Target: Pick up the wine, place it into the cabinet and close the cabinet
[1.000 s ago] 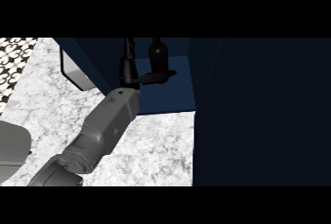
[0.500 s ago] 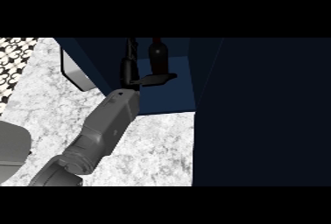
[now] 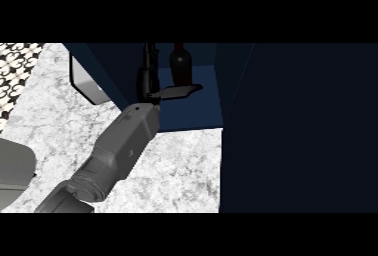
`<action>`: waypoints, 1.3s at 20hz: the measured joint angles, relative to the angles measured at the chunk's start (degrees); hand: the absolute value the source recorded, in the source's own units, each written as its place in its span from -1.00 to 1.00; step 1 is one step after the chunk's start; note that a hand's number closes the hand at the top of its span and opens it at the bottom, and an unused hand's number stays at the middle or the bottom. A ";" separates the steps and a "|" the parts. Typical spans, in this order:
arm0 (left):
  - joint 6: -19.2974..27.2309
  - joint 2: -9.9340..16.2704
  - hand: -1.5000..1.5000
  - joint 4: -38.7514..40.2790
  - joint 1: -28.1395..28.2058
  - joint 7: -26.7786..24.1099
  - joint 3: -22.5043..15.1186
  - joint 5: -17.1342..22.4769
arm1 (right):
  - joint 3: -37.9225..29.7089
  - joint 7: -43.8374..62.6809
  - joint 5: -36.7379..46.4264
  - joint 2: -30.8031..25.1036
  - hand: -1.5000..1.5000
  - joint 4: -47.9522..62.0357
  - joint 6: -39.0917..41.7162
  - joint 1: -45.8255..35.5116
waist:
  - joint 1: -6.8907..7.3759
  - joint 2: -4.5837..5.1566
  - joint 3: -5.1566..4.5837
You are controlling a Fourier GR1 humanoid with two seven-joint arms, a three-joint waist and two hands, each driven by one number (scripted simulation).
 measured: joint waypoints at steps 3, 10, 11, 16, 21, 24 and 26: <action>-0.11 0.01 -1.00 -2.15 1.75 0.54 -2.57 2.64 | 1.42 0.16 0.22 0.63 -1.00 -0.14 -0.66 0.57 | 0.07 -0.24 -0.01; 3.25 0.08 -1.00 -12.55 11.45 1.49 -12.98 9.91 | -0.06 1.24 0.33 -0.29 -1.00 -0.36 -1.28 -0.20 | 1.33 -0.61 -0.08; 4.62 0.09 -1.00 -14.72 12.74 1.86 -15.05 10.99 | -0.09 0.36 0.38 -0.18 -1.00 -0.43 -0.91 0.85 | 1.50 -0.62 -0.08; 12.75 0.09 -1.00 -27.87 21.01 3.56 -25.66 14.55 | 0.03 0.67 0.77 -0.42 -1.00 -0.74 -1.74 1.10 | 2.81 -0.78 -0.09; 20.16 0.12 -1.00 -39.95 27.69 5.07 -32.78 14.23 | -1.83 0.69 0.83 -1.37 -1.00 -1.00 -1.45 1.89 | 3.62 -0.79 -0.06; 23.90 0.26 -1.00 -47.56 32.36 6.04 -36.74 12.75 | -2.01 -0.47 0.99 -1.26 -1.00 -1.08 -1.10 3.10 | 4.03 -0.82 -0.05; 25.86 0.34 -1.00 -52.35 35.19 6.54 -38.74 11.52 | -1.95 -0.92 1.08 -1.17 -1.00 -1.16 -0.90 3.92 | 4.16 -0.81 -0.05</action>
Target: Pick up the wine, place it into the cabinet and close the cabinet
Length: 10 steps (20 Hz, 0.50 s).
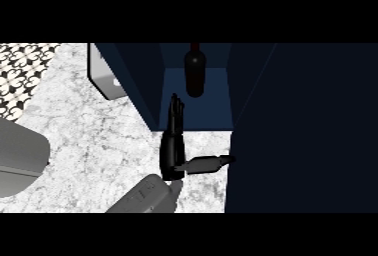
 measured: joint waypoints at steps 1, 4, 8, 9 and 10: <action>0.88 0.46 -1.00 -2.80 1.39 0.76 -0.84 -0.71 | -0.38 0.83 0.02 -0.34 -1.00 -0.01 -0.43 -1.09 | 0.16 -0.01 0.00; 3.03 1.29 -1.00 -9.92 5.30 2.10 -2.50 -3.13 | -0.17 0.55 0.18 -0.14 -1.00 -0.04 -0.48 -0.69 | 0.28 0.03 -0.01; 7.42 3.39 -1.00 -18.85 9.55 5.60 -4.50 -6.38 | -0.61 -0.28 0.23 -0.27 -1.00 -0.12 0.33 0.57 | 0.30 0.04 0.01; 7.86 3.59 -1.00 -19.97 11.13 5.47 -5.01 -7.22 | -0.69 -0.48 0.22 -0.37 -1.00 -0.21 0.64 1.04 | 0.26 0.05 0.00; 8.84 4.29 -1.00 -22.37 12.35 6.34 -5.82 -8.16 | -0.83 -0.30 0.24 -0.61 -1.00 -0.16 0.82 0.84 | 0.29 0.06 0.00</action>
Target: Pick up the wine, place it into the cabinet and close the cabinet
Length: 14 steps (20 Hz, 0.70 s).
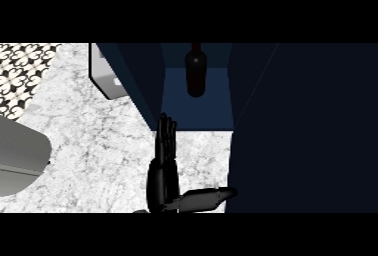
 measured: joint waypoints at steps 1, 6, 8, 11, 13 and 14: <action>0.81 0.30 -1.00 -2.05 1.88 -0.03 -1.05 -0.88 | -0.39 0.24 -0.05 -0.22 -1.00 -0.09 0.03 -0.06 | 0.01 -0.02 0.00; 1.99 4.24 -1.00 -11.55 8.23 1.12 -3.03 -3.97 | -0.62 0.89 -0.15 -0.45 -1.00 -0.02 0.40 -0.87 | 0.02 0.03 -0.01; 1.82 6.45 -1.00 -14.77 9.82 1.92 -3.42 -4.61 | -0.82 1.54 -0.45 -0.78 -1.00 0.01 1.16 -0.96 | -0.01 0.04 -0.01; 0.18 8.86 -1.00 -17.45 12.55 1.13 -4.27 -5.38 | 0.14 2.26 -0.90 -0.49 1.00 0.11 2.19 -0.42 | -0.09 0.05 -0.01; 0.08 11.17 -1.00 -21.06 14.08 2.19 -5.71 -6.07 | 1.42 2.73 -1.13 -0.53 1.00 0.18 3.36 0.33 | -0.09 0.02 0.00; -0.36 12.10 -1.00 -22.26 15.14 1.97 -6.27 -6.41 | 1.32 2.88 -1.29 -0.79 1.00 0.25 3.93 0.21 | -0.07 0.03 0.00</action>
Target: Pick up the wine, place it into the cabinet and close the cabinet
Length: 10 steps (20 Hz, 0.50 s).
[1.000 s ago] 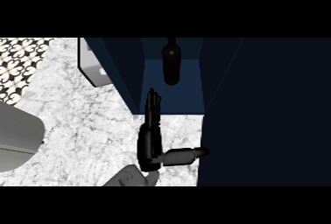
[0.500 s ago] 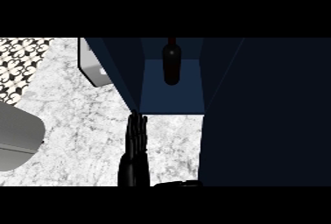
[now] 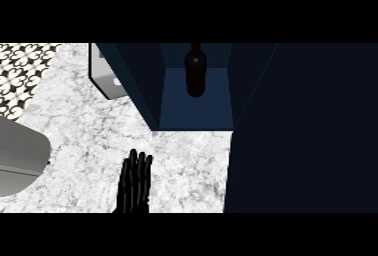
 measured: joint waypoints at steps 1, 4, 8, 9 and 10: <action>-0.37 0.63 -1.00 -0.78 0.65 -0.08 -0.26 -0.26 | -0.07 -0.08 -0.19 -0.30 1.00 0.11 0.99 0.43 | -0.02 0.02 0.00; -3.00 4.74 -1.00 -4.35 3.72 -0.75 0.33 0.03 | 0.22 -0.76 -0.55 -0.49 1.00 0.40 2.91 1.06 | 0.05 0.05 -0.01; -6.03 10.08 -1.00 -8.79 7.01 -0.57 1.91 0.75 | 1.30 -0.49 -1.03 -0.51 1.00 0.36 4.20 1.37 | 0.07 0.05 -0.02; -6.82 10.93 -1.00 -9.16 8.19 -1.23 2.19 0.97 | 2.56 -0.22 -1.13 0.17 1.00 0.36 4.01 1.54 | 0.11 0.03 -0.03; -7.65 11.77 -1.00 -9.49 9.08 -1.78 2.92 1.41 | 3.49 0.24 -1.32 0.55 1.00 0.28 4.06 2.40 | 0.05 0.01 -0.04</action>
